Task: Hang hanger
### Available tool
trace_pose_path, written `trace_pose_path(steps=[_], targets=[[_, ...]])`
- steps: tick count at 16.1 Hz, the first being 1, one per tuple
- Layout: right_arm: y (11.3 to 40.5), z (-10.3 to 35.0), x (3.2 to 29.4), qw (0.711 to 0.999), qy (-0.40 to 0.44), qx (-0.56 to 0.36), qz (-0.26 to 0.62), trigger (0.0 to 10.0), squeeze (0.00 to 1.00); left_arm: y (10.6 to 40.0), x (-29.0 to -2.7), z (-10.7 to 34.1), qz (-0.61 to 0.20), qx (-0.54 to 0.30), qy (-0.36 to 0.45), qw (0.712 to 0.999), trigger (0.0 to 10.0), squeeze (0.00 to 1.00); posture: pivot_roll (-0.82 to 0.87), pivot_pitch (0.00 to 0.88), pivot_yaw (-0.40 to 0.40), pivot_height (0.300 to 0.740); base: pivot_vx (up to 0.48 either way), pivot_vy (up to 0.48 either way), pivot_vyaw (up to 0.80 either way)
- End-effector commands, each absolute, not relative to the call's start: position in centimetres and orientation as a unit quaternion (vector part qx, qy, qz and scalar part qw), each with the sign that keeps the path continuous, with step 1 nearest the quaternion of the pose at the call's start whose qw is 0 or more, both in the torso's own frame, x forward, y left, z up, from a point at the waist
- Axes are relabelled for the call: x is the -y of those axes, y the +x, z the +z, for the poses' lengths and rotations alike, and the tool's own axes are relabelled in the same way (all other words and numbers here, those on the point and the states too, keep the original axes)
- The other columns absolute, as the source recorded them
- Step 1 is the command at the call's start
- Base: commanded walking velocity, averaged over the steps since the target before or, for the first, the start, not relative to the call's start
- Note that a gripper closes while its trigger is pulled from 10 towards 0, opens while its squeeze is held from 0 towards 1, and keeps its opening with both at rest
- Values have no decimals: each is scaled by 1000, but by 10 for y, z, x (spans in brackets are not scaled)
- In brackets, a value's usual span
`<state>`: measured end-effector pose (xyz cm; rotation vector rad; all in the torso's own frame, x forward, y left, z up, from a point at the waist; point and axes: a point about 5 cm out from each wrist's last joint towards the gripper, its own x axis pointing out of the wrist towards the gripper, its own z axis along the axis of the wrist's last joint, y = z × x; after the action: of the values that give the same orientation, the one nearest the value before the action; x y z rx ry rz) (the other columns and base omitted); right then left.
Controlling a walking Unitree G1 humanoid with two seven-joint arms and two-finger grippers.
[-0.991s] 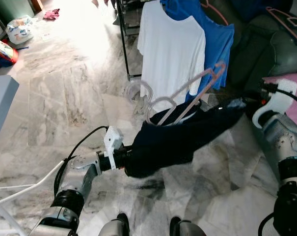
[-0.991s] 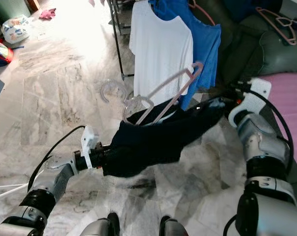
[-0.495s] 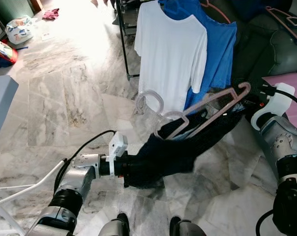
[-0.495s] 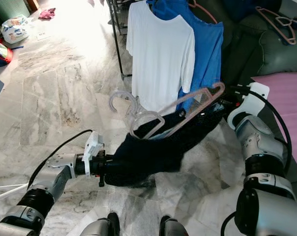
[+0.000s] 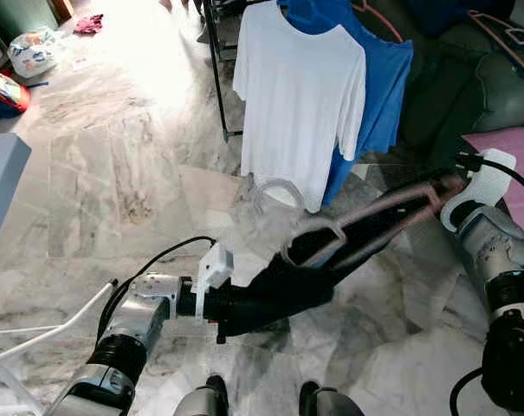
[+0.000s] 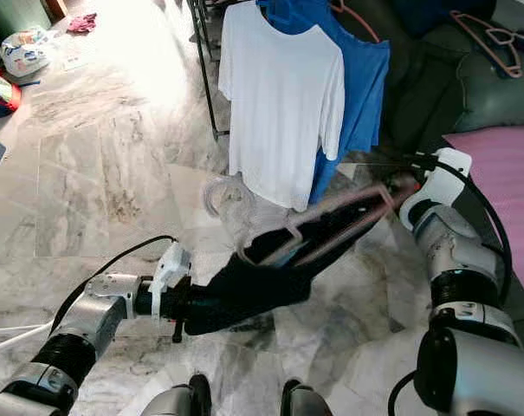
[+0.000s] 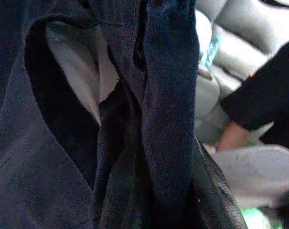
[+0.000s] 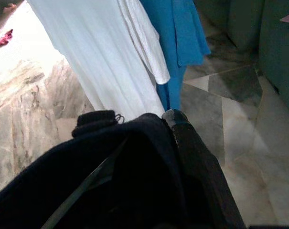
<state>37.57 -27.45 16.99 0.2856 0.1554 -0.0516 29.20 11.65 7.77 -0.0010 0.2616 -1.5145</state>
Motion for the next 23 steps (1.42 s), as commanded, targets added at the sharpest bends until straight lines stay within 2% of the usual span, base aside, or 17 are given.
trace_pose_path(steps=[1,3,4,5,7,14,17,21,23], targets=[[375,206,300,991,116,-10,-63,0,0,279,-134,60,-694,-175,17,698,0,0,-78,251,30,740,0,0,0],[378,211,298,992,114,-5,-60,0,0,279,-131,58,-697,-176,39,694,0,0,-78,249,30,740,0,0,0],[381,221,294,993,110,9,-51,0,0,281,-131,57,-689,-174,57,701,0,0,-75,248,30,740,0,0,0],[382,228,291,994,104,19,-39,0,0,283,-131,56,-679,-172,71,711,0,0,-75,248,30,740,0,0,0],[382,240,280,996,83,35,-9,0,0,291,-133,54,-633,-160,99,751,0,0,-73,247,29,740,0,0,0],[367,252,279,998,40,52,11,0,0,306,-143,54,-547,-157,142,810,0,0,-85,248,38,740,0,0,0],[363,255,276,998,36,54,13,0,0,309,-146,53,-528,-156,161,819,0,0,-87,247,41,740,0,0,0],[361,254,272,998,25,50,28,0,0,313,-148,63,-525,-119,115,835,0,0,-88,247,37,740,0,0,0],[358,255,275,998,22,48,27,0,0,311,-158,61,-528,-136,129,828,0,0,-86,247,36,740,0,0,0]])
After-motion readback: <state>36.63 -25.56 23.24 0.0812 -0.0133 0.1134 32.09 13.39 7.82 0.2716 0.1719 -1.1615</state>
